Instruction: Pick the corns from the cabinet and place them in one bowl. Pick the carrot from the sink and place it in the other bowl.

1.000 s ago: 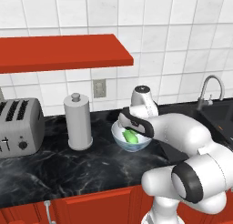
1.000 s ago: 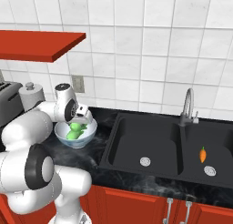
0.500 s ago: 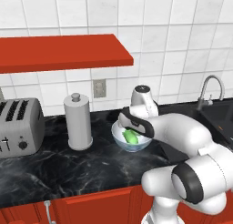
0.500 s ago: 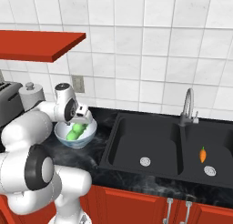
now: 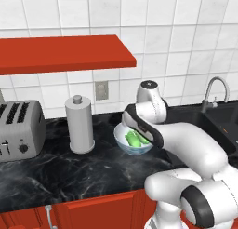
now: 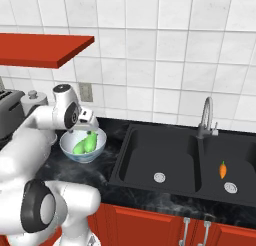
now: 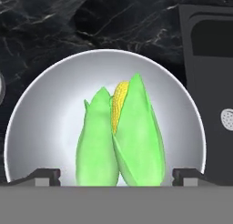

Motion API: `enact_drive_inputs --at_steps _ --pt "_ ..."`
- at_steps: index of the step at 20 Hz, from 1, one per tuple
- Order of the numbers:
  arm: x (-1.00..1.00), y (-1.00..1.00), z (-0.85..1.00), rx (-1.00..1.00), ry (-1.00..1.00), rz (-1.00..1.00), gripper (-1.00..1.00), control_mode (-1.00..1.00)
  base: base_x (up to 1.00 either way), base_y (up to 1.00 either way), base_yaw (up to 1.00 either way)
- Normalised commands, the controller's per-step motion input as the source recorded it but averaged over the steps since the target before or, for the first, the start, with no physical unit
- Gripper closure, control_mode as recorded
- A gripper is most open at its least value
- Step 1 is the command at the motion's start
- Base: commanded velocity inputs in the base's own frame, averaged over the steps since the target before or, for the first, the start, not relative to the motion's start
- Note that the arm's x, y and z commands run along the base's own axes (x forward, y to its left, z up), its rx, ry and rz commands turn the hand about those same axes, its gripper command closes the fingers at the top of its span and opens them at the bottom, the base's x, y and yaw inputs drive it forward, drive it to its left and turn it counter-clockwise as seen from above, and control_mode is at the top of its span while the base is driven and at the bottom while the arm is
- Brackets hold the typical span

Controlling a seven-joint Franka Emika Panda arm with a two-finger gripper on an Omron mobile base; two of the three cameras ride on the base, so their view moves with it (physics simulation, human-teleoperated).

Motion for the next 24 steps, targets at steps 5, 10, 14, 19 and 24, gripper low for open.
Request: enact_drive_inputs --at_steps 5,10,14,19,24 --pt "-0.72 0.0 0.09 0.0 -0.15 0.0 -1.0 -1.0 0.0 0.0 0.0" --pt "-0.9 0.0 0.59 0.0 -0.11 0.0 -1.0 -1.0 0.0 0.0 0.0" --pt "-0.86 0.0 0.77 0.0 0.0 0.0 -1.0 -1.0 0.0 0.0 0.0" --pt "-0.86 0.0 0.75 0.01 0.0 0.0 -1.0 -1.0 0.0 0.0 0.0" --pt "-0.72 -0.05 0.81 0.02 0.06 0.0 -1.0 -1.0 0.0 0.0 0.0"
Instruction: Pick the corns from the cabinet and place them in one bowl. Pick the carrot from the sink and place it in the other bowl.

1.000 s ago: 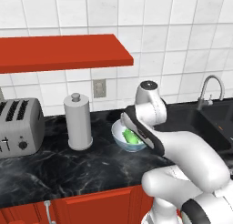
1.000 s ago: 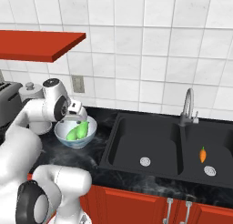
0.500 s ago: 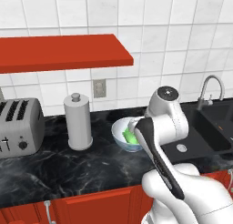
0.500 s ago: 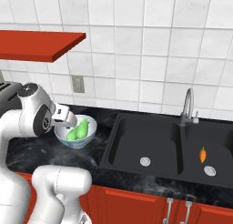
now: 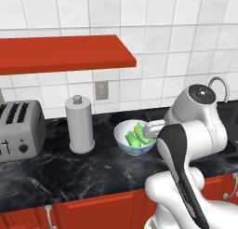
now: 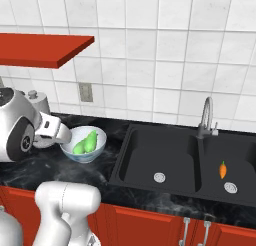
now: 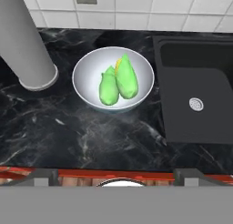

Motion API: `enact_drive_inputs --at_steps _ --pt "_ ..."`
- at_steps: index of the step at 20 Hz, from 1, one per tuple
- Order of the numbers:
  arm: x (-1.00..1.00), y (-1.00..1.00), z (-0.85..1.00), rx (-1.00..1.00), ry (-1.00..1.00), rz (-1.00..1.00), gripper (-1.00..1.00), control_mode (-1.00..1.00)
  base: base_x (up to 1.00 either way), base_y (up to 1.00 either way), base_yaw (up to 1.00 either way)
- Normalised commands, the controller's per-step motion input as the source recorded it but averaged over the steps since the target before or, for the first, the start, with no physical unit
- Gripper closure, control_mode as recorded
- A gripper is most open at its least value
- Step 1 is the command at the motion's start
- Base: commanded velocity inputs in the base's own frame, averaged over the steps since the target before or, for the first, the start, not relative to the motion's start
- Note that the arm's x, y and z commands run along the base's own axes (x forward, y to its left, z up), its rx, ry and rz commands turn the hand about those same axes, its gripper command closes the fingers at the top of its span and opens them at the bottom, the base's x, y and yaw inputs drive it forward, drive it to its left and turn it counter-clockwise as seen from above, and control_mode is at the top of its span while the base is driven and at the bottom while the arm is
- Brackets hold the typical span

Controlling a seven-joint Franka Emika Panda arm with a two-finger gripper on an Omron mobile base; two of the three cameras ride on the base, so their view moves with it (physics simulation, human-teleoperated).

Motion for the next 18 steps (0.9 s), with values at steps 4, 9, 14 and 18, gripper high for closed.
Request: enact_drive_inputs --at_steps 4,9,14,18 --pt "-0.64 -0.04 0.74 0.02 0.08 0.0 -1.0 -1.0 0.0 0.0 0.0" --pt "-0.64 -0.05 0.43 0.0 0.04 0.0 -1.0 -1.0 0.0 0.0 0.0" --pt "-0.68 -0.19 0.0 0.0 -0.01 0.0 -1.0 -1.0 0.0 0.0 0.0" --pt "-0.38 -0.3 0.02 0.0 -0.05 0.0 -1.0 -1.0 0.0 0.0 0.0"
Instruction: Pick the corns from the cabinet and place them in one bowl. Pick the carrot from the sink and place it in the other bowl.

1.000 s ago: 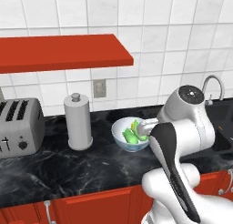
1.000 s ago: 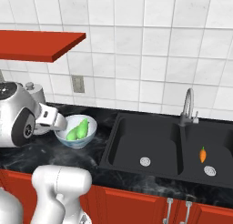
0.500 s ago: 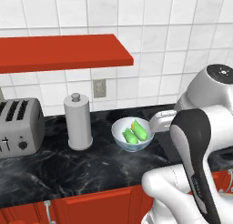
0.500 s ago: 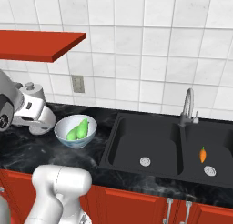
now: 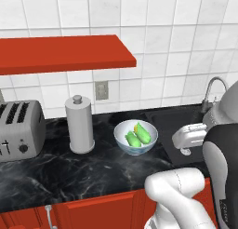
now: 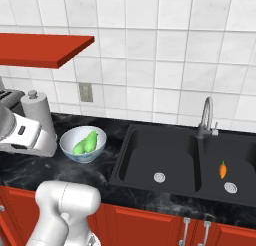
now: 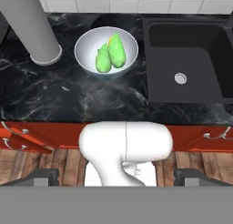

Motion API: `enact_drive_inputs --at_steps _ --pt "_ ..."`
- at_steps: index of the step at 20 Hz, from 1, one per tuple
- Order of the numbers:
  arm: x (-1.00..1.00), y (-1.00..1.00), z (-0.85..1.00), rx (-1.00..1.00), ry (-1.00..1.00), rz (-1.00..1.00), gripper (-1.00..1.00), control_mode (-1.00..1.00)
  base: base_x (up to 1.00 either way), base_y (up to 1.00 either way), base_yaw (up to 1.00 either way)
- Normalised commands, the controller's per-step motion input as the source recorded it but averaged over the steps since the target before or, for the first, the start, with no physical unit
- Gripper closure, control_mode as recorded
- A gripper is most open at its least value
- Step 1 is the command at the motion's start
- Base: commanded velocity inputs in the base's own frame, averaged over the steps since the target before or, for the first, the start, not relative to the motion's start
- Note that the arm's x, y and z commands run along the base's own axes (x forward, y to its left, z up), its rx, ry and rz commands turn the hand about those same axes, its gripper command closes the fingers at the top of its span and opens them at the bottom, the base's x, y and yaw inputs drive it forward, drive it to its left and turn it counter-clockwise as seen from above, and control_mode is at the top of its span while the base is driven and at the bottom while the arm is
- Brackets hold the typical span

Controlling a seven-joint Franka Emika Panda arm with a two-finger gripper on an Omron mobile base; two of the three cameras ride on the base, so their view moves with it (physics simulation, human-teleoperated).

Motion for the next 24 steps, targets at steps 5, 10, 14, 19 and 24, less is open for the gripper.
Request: enact_drive_inputs --at_steps 5,10,14,19,24 --pt "0.0 0.0 0.0 0.0 0.0 0.0 -1.0 -1.0 0.0 0.0 0.0" --pt "0.78 0.02 0.0 0.0 0.03 0.0 -1.0 -1.0 0.0 0.0 0.0" --pt "0.35 -0.08 0.0 0.0 0.01 0.0 -1.0 -1.0 0.0 0.0 0.0" --pt "0.15 -0.09 -0.03 0.01 0.0 0.0 -1.0 1.0 0.03 -0.08 0.0" --pt "0.0 0.0 0.0 0.0 0.0 0.0 -1.0 1.0 0.0 -0.15 0.0"
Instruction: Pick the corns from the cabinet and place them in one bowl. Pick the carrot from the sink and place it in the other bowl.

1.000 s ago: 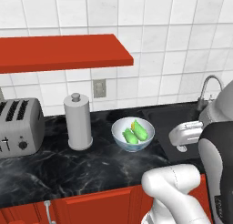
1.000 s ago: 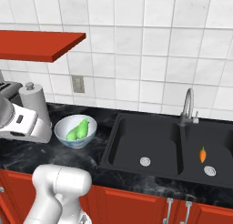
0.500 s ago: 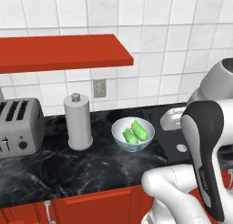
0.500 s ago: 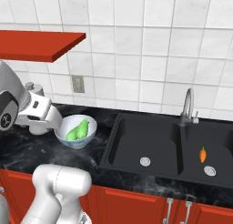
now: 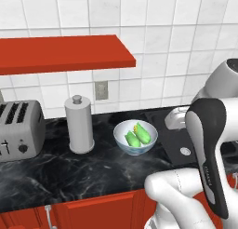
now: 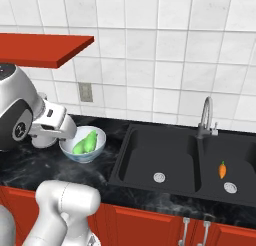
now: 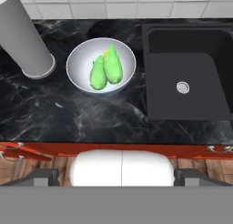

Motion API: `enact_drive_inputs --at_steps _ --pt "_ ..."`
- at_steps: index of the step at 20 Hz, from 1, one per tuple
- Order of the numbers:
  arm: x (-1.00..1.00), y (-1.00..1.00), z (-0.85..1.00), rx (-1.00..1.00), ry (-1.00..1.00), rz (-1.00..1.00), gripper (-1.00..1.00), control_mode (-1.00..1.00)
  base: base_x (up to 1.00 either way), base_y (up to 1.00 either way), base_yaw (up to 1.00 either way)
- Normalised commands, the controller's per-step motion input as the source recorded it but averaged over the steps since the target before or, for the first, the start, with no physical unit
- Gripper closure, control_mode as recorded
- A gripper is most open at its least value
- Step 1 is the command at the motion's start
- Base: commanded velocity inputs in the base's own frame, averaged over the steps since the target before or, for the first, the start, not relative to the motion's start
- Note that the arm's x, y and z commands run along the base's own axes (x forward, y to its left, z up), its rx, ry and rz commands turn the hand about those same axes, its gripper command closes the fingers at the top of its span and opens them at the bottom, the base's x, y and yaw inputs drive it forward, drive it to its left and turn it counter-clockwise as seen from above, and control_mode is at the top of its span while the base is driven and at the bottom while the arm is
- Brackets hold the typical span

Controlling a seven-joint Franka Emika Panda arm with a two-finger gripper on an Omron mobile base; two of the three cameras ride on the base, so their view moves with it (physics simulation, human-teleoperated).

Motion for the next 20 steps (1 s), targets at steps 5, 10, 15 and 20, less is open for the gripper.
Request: enact_drive_inputs --at_steps 5,10,15,20 --pt "0.0 0.0 0.0 0.0 0.0 0.0 -1.0 1.0 -0.07 -0.15 0.0" --pt "0.0 0.0 0.0 0.0 0.0 0.0 -1.0 1.0 -0.39 -0.59 -0.01" --pt "0.0 0.0 0.0 0.0 0.0 0.0 -1.0 1.0 -0.45 -1.0 0.0" --pt "0.0 0.0 0.0 0.0 0.0 0.0 -1.0 1.0 -0.02 -1.0 0.0"
